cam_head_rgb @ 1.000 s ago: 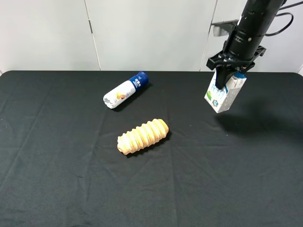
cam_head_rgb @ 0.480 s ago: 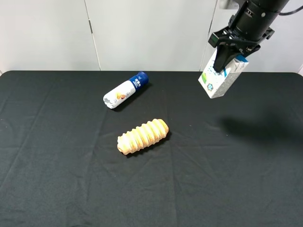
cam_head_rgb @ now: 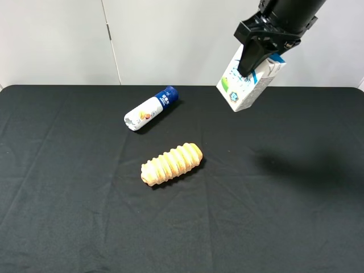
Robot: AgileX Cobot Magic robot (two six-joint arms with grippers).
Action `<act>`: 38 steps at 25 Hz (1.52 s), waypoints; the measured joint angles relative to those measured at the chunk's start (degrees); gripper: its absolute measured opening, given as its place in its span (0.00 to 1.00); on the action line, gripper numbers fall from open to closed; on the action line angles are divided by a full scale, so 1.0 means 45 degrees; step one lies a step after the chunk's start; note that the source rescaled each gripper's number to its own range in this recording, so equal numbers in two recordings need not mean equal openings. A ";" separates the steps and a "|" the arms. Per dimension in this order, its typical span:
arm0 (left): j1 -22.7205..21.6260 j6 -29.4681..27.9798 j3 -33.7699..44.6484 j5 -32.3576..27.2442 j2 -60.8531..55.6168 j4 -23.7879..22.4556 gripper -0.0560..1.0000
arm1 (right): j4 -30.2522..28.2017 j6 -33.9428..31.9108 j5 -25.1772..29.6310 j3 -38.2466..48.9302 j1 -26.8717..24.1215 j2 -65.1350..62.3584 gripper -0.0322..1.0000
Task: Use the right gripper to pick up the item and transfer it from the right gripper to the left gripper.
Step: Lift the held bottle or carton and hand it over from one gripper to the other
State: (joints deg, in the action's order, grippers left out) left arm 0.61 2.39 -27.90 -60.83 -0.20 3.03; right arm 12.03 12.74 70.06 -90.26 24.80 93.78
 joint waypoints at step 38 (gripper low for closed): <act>0.0000 0.0000 0.0000 0.0000 0.0000 0.0000 1.00 | 0.3224 0.4975 -0.0127 0.0000 0.3841 -0.0946 0.06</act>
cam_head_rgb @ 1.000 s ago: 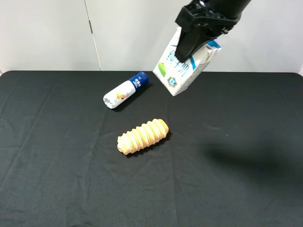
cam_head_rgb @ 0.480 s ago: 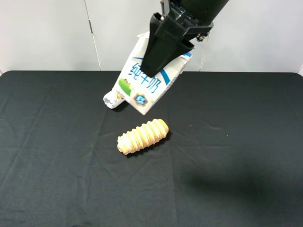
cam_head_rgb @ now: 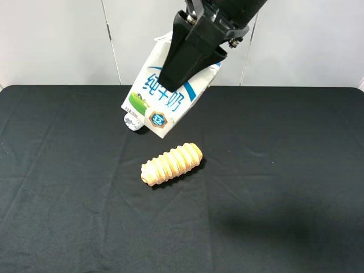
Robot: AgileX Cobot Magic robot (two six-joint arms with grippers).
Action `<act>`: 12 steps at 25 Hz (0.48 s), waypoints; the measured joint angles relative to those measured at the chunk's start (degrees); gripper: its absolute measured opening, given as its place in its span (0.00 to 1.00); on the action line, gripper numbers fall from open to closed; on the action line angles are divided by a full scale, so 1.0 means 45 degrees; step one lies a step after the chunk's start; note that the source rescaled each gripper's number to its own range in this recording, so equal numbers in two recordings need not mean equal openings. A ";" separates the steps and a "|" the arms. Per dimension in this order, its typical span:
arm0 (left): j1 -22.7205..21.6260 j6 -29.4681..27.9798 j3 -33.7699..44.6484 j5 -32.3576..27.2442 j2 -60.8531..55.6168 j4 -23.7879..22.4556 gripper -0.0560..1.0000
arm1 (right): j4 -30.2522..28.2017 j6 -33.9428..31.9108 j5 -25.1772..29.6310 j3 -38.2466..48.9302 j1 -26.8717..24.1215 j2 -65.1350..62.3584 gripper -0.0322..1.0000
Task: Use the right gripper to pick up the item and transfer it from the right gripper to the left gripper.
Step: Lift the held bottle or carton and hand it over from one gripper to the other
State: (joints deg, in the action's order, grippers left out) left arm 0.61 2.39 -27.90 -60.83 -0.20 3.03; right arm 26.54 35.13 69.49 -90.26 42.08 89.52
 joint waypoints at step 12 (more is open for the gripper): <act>0.0000 0.0000 0.0000 0.0000 0.0000 0.0000 1.00 | 0.0146 0.0151 -0.0994 0.0000 0.0000 0.0000 0.06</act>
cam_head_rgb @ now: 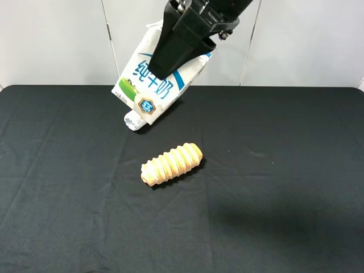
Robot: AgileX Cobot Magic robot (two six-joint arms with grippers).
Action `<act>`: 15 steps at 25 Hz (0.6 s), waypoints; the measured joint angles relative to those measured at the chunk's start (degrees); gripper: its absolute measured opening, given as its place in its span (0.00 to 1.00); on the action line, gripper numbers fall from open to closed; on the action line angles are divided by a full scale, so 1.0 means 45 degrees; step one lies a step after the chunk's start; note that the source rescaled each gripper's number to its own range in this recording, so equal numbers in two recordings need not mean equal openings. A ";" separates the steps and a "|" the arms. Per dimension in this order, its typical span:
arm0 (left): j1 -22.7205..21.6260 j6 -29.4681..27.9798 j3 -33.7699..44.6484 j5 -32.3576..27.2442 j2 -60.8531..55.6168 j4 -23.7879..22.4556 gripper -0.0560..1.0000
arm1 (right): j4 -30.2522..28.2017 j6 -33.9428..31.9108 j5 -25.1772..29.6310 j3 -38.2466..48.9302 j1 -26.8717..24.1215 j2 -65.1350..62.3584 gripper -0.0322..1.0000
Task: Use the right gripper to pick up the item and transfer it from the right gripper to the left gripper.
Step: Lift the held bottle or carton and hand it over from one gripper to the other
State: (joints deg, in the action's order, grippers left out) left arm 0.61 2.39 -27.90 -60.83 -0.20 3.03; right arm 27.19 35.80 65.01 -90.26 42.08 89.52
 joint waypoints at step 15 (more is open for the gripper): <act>0.0000 0.1271 -0.0034 0.0000 0.0000 0.0725 1.00 | 0.0070 0.1240 0.0263 0.0049 -0.0091 0.0746 0.06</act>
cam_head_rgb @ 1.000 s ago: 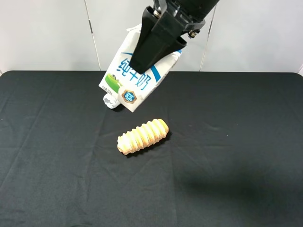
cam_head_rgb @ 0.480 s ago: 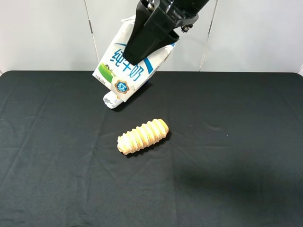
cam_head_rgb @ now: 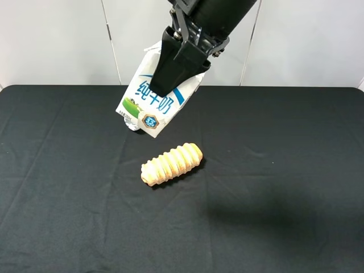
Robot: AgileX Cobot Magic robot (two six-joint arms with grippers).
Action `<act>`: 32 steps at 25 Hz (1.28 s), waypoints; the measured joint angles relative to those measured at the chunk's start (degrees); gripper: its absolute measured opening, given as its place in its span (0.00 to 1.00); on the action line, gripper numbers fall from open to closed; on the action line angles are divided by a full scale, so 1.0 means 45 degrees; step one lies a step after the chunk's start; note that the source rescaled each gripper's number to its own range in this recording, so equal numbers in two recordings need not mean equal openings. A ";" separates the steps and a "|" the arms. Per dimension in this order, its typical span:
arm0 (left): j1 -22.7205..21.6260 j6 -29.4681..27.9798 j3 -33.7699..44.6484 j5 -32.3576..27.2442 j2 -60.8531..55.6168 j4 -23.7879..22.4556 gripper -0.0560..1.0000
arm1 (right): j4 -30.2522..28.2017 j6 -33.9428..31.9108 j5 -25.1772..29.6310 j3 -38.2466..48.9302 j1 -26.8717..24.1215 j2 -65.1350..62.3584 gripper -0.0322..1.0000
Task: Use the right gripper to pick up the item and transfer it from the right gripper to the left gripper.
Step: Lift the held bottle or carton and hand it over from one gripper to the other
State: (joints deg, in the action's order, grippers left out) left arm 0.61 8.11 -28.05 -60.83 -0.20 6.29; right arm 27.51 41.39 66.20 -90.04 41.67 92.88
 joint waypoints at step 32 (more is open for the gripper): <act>0.5527 0.5442 -0.4616 0.3149 1.1309 0.1257 1.00 | 0.2037 0.3448 0.0965 0.0000 -0.1243 0.0000 0.06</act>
State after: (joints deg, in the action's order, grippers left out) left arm 25.48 32.60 -48.82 -46.66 50.70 11.95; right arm 36.67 56.90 70.54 -90.04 36.07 92.88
